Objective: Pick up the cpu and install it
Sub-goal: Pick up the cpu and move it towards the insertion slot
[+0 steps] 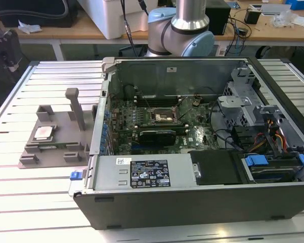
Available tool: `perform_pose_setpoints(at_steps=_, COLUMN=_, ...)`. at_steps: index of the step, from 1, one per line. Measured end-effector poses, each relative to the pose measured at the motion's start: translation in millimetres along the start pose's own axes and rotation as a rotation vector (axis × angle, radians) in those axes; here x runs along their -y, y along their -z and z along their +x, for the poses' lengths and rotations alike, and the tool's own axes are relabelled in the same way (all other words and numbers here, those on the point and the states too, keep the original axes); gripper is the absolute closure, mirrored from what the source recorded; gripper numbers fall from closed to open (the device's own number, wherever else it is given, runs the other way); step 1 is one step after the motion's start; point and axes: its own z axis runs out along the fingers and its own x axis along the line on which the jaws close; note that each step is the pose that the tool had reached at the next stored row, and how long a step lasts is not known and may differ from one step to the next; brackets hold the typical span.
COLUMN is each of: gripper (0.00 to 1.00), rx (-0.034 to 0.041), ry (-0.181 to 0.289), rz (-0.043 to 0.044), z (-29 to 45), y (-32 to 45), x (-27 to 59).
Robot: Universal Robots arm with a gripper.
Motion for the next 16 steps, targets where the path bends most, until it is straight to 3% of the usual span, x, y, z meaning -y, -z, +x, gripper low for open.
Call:
perform_pose_setpoints(at_steps=1, gripper=0.4, rx=0.0, ry=0.0, rz=0.0001, z=0.0, y=0.0, x=0.0)
perform_pose_setpoints(at_steps=2, gripper=0.34, rx=0.0, ry=0.0, rz=0.0, z=0.1, y=0.0, x=0.0)
perform_pose_setpoints(at_steps=4, gripper=0.34, rx=0.0013, ry=0.014, rz=0.0234, z=0.2, y=0.0, x=0.0)
perform_pose_setpoints(at_steps=5, gripper=0.34, rx=0.0013, ry=0.027, rz=0.0289, z=0.1, y=0.0, x=0.0)
perform_pose_setpoints(at_steps=7, gripper=0.34, rx=-0.0006, ry=0.081, rz=0.0271, z=0.2, y=-0.3, x=-0.1)
perform_pose_setpoints(at_steps=16, gripper=0.34, rx=-0.0031, ry=0.086, rz=0.0256, z=0.0, y=-21.7, x=-0.2)
